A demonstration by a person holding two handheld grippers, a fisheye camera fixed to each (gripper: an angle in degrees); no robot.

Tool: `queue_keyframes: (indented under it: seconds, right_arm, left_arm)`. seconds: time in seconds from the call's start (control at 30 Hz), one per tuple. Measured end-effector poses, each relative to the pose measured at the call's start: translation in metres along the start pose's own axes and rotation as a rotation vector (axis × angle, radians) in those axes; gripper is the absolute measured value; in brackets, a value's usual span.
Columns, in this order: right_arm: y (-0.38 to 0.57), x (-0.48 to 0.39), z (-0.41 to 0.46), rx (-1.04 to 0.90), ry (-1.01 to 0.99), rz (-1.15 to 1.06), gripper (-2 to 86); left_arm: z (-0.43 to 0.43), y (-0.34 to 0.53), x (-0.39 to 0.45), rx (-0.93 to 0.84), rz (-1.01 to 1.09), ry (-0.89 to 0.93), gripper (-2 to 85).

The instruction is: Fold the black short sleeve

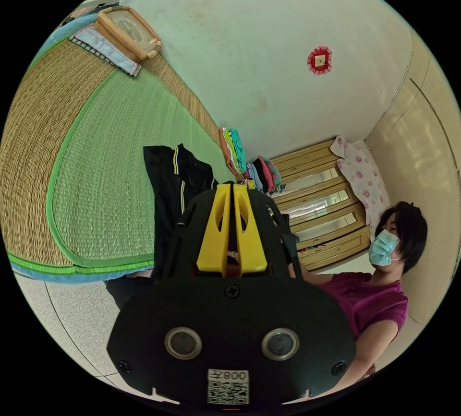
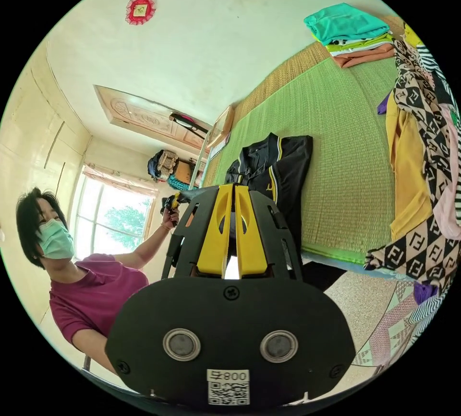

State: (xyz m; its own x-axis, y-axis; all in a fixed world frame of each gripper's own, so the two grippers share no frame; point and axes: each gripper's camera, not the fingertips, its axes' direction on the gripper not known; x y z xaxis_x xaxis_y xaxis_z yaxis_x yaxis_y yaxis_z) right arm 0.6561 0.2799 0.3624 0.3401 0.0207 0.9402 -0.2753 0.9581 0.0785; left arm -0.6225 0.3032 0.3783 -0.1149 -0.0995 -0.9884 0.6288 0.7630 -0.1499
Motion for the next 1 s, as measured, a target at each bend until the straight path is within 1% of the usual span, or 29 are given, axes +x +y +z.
queue_keyframes:
  seconds: [0.17,0.53,0.83,1.0]
  right_arm:
    - [-0.045,0.02,0.009,-0.003,0.001,0.025,0.2]
    - [-0.126,0.049,0.028,-0.015,0.018,0.034,0.3]
    - [-0.185,0.106,0.064,-0.064,0.047,0.15,0.4]
    - [-0.208,0.142,0.085,-0.092,0.052,0.214,0.4]
  left_arm:
    - [0.03,-0.06,-0.009,-0.004,-0.008,-0.029,0.7]
    - [0.083,-0.162,-0.031,0.026,-0.04,-0.062,0.7]
    - [0.147,-0.234,-0.071,0.003,-0.143,-0.162,0.7]
    - [0.18,-0.264,-0.089,-0.001,-0.178,-0.179,0.8]
